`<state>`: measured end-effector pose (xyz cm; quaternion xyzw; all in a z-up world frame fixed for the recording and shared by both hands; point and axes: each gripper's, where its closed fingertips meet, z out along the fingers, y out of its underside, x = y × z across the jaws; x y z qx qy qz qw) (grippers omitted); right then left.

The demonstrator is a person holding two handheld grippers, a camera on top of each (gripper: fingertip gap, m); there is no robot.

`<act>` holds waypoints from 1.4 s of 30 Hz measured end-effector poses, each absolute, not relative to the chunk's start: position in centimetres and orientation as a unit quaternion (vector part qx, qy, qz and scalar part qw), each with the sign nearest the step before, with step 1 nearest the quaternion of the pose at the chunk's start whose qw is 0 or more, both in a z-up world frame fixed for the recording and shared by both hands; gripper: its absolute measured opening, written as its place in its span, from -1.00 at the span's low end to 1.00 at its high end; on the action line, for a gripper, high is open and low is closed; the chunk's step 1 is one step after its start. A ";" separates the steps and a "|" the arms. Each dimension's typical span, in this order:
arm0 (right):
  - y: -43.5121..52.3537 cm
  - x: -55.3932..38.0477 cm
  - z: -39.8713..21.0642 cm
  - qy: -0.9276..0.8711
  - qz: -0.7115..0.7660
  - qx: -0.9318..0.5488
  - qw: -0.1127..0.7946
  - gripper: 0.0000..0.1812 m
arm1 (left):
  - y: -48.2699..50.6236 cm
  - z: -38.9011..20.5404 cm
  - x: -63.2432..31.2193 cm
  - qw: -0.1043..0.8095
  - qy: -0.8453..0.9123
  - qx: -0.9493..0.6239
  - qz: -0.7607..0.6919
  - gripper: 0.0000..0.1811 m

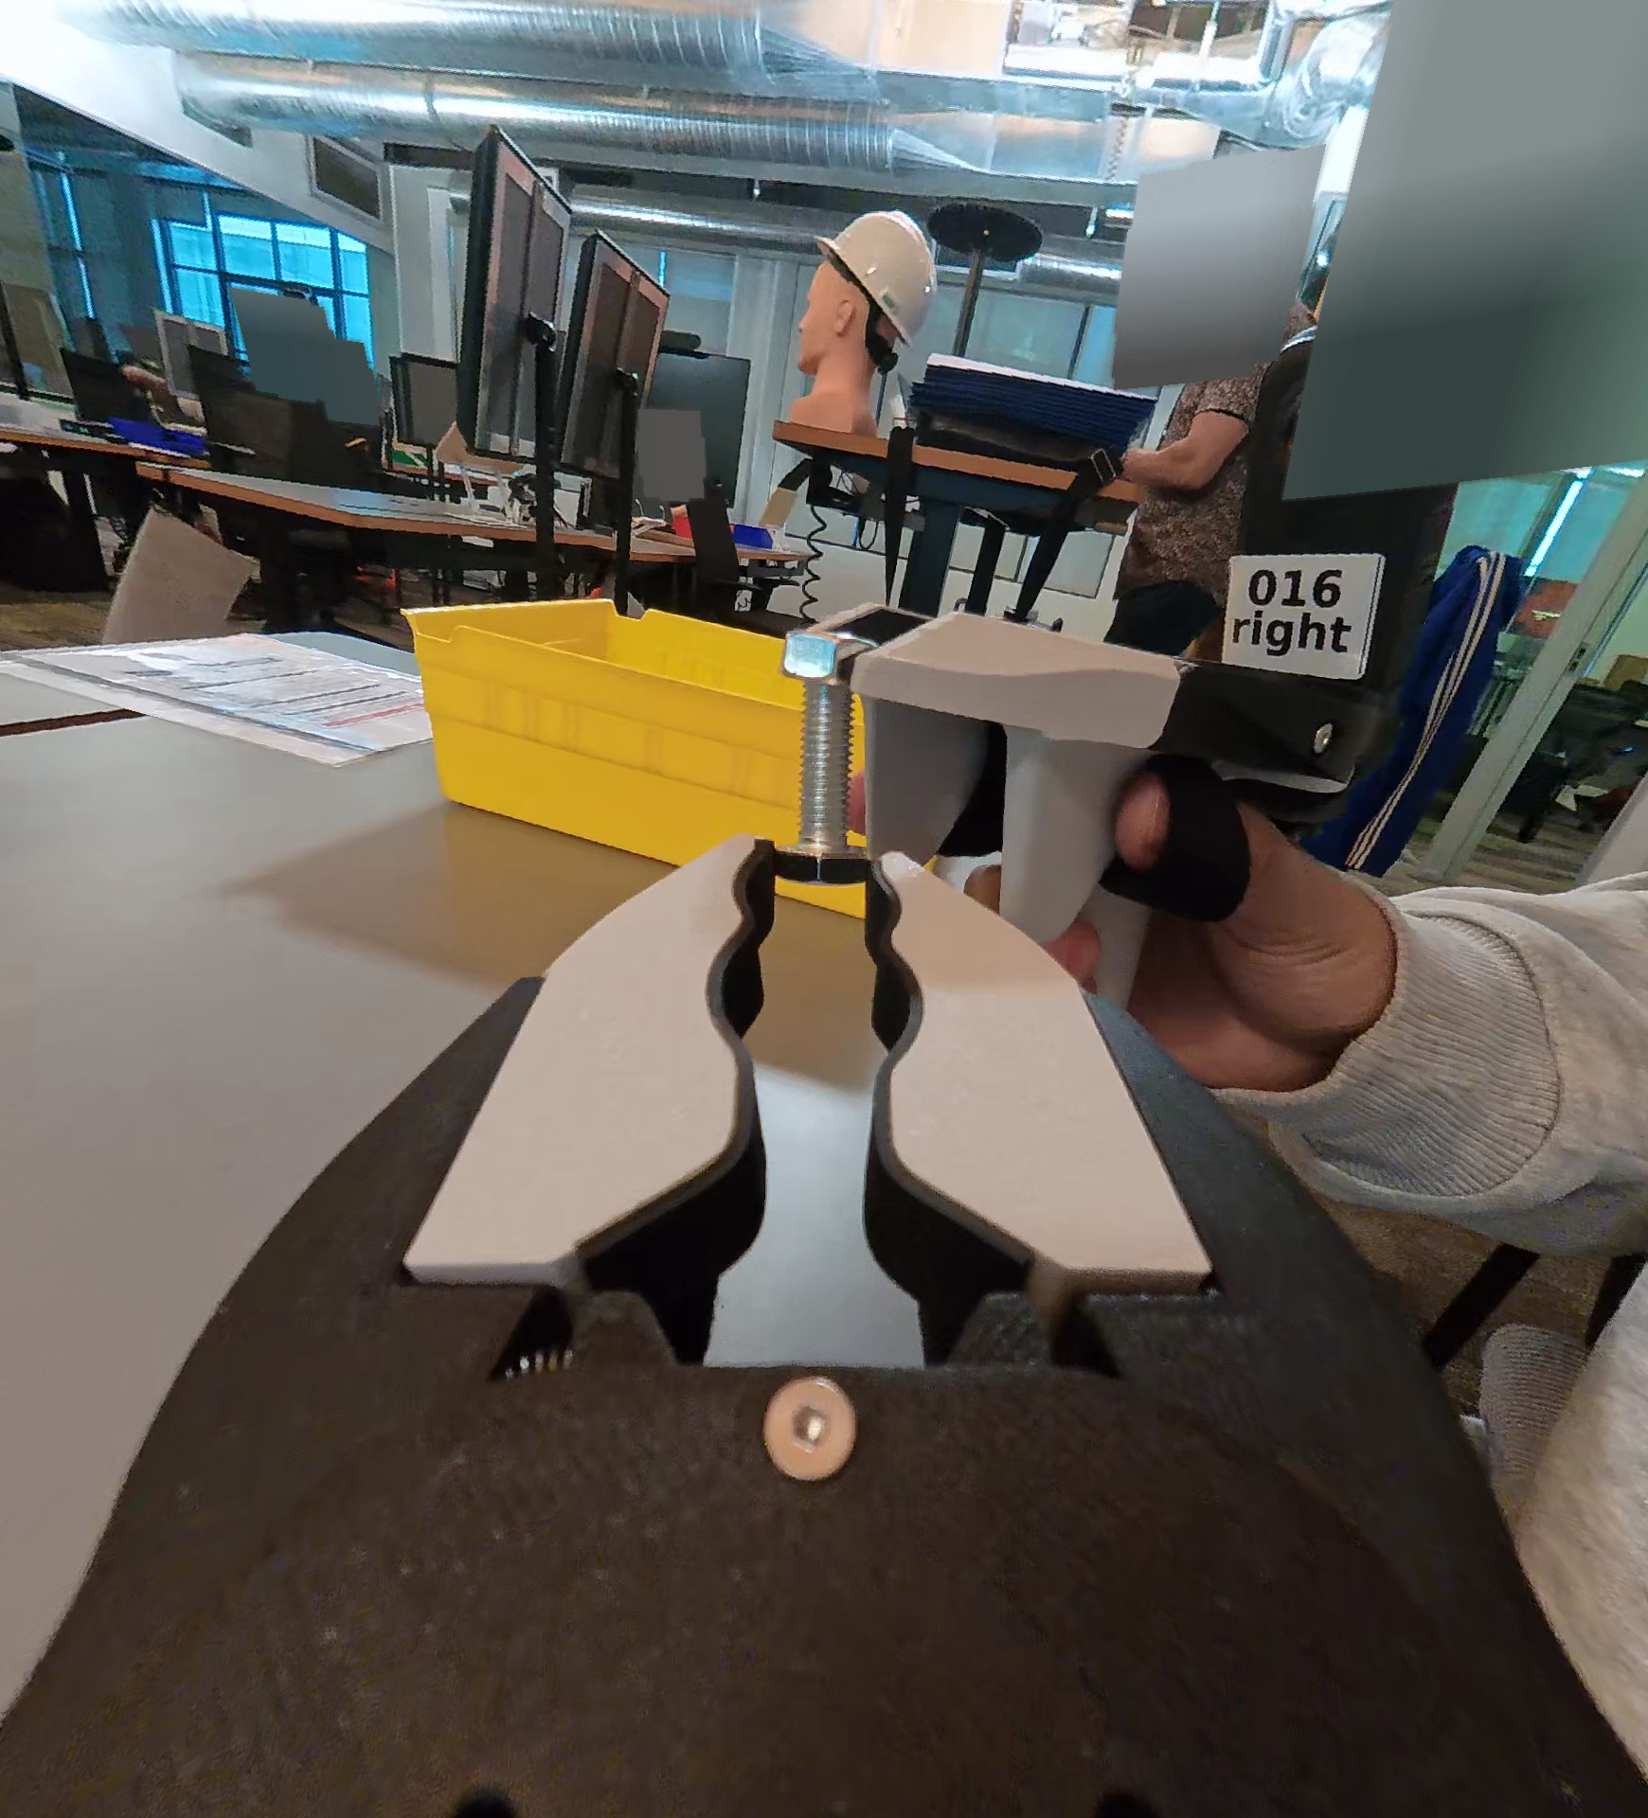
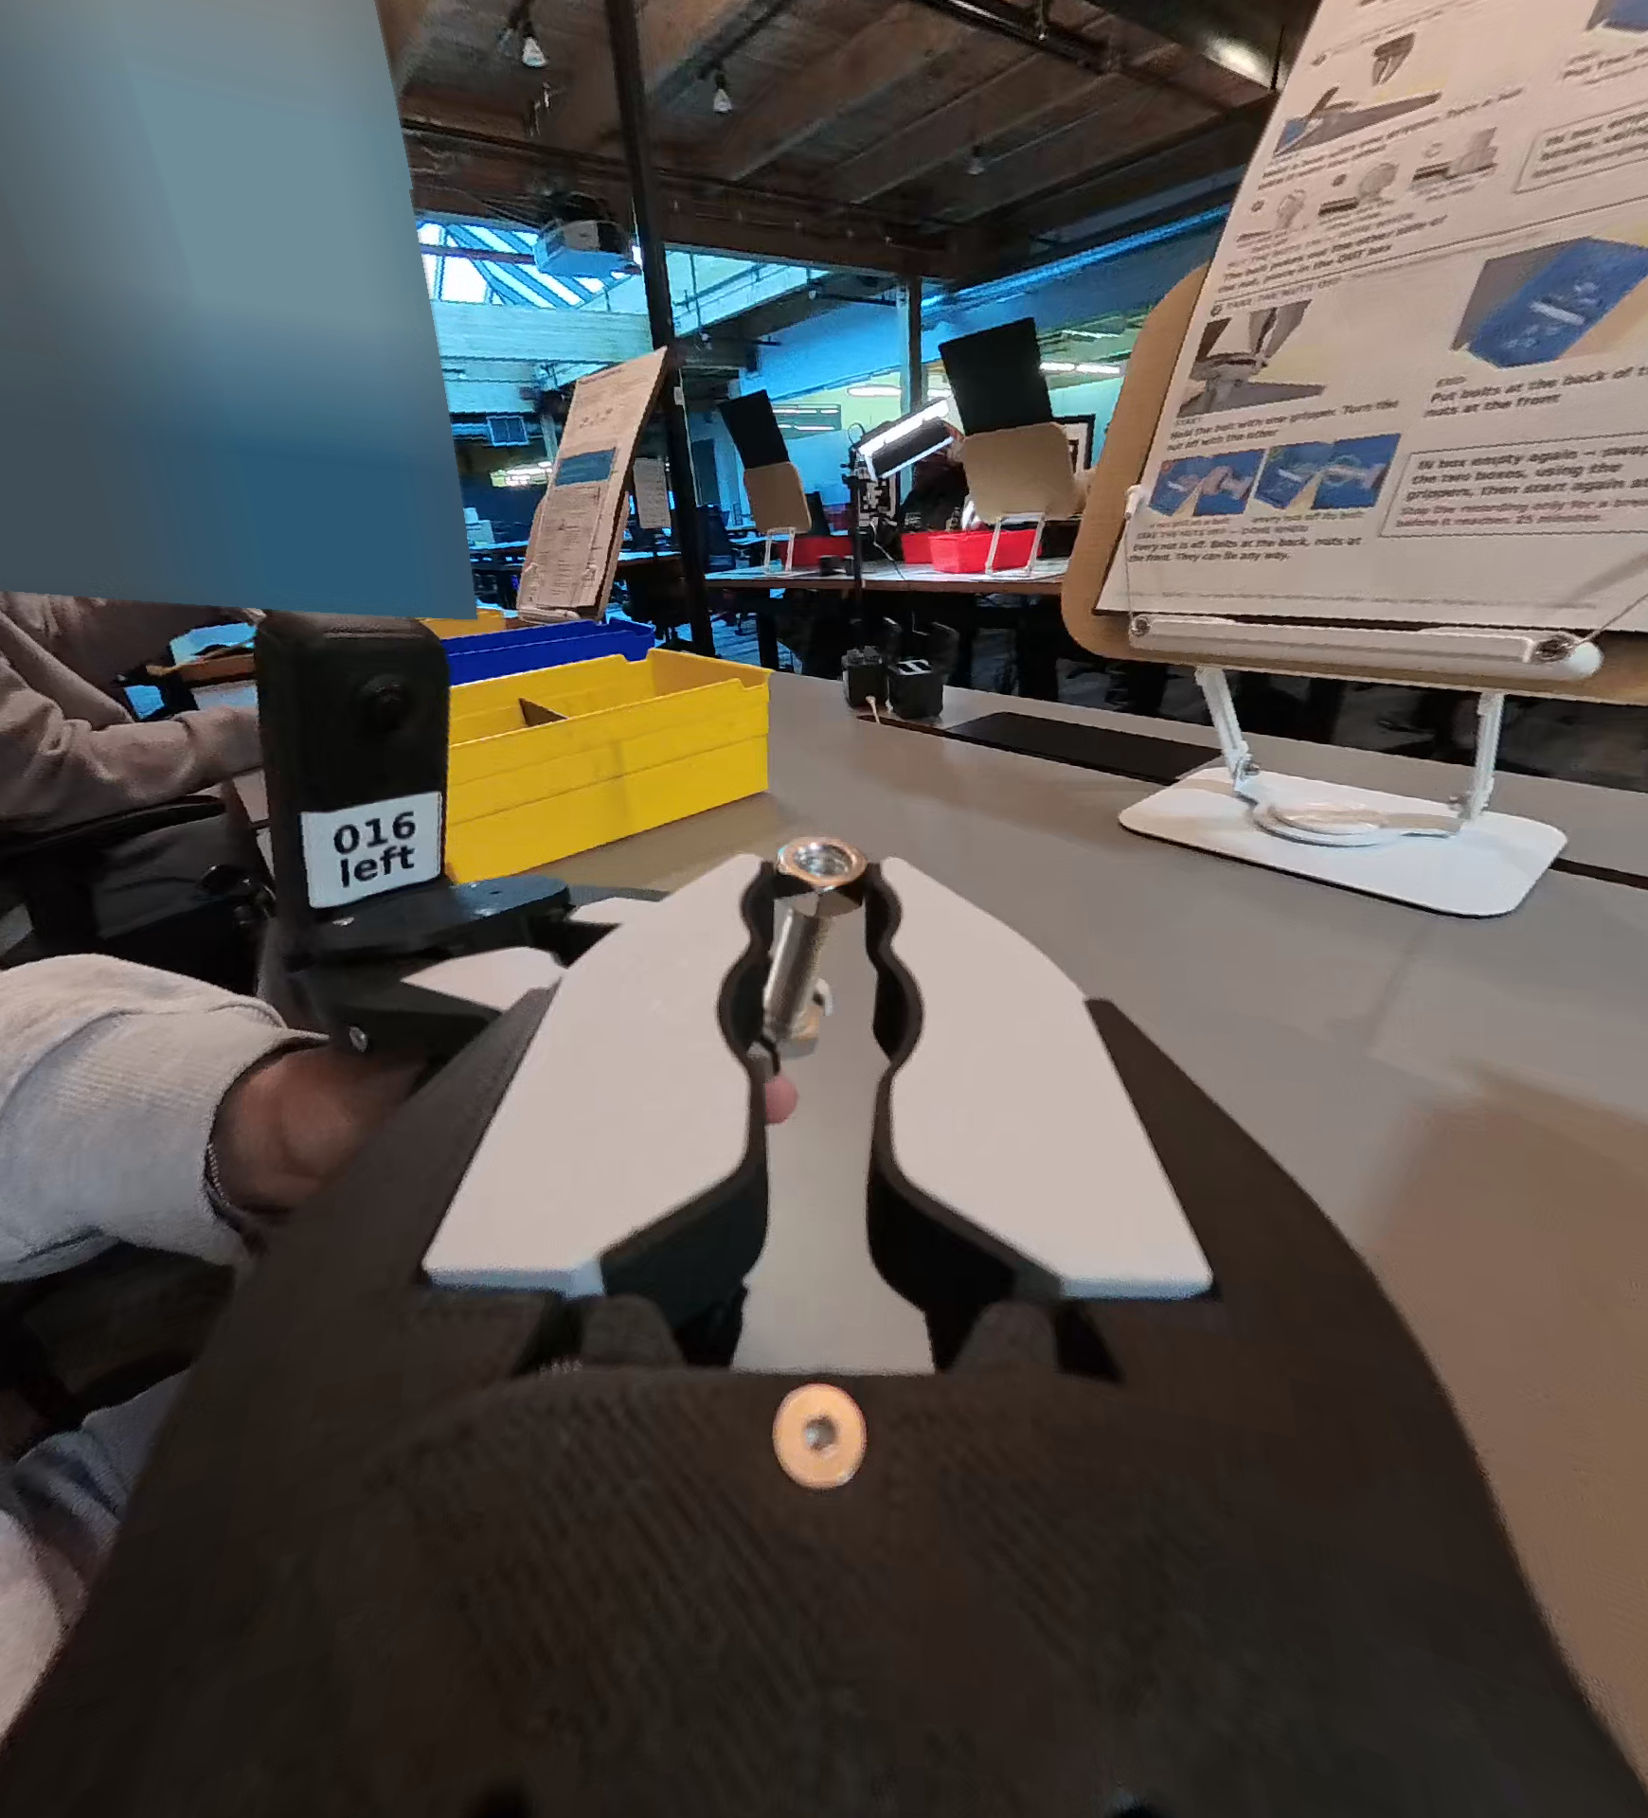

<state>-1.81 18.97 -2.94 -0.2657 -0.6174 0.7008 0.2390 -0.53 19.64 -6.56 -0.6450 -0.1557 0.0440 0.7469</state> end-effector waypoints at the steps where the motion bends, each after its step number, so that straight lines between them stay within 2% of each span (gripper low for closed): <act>1: 18.9 -1.8 -2.9 -0.617 0.701 -0.266 0.239 -0.81 | 19.6 -6.5 -0.5 0.749 -0.156 -0.643 0.042 -0.79; 23: 17.7 -0.4 -2.1 -0.606 0.741 -0.231 0.172 -0.81 | 19.8 -5.9 0.4 0.760 -0.129 -0.637 0.023 -0.80; 42: 18.2 -0.8 -2.6 -0.634 0.706 -0.212 0.233 -0.81 | 19.3 -6.8 -1.0 0.731 -0.149 -0.663 0.062 -0.79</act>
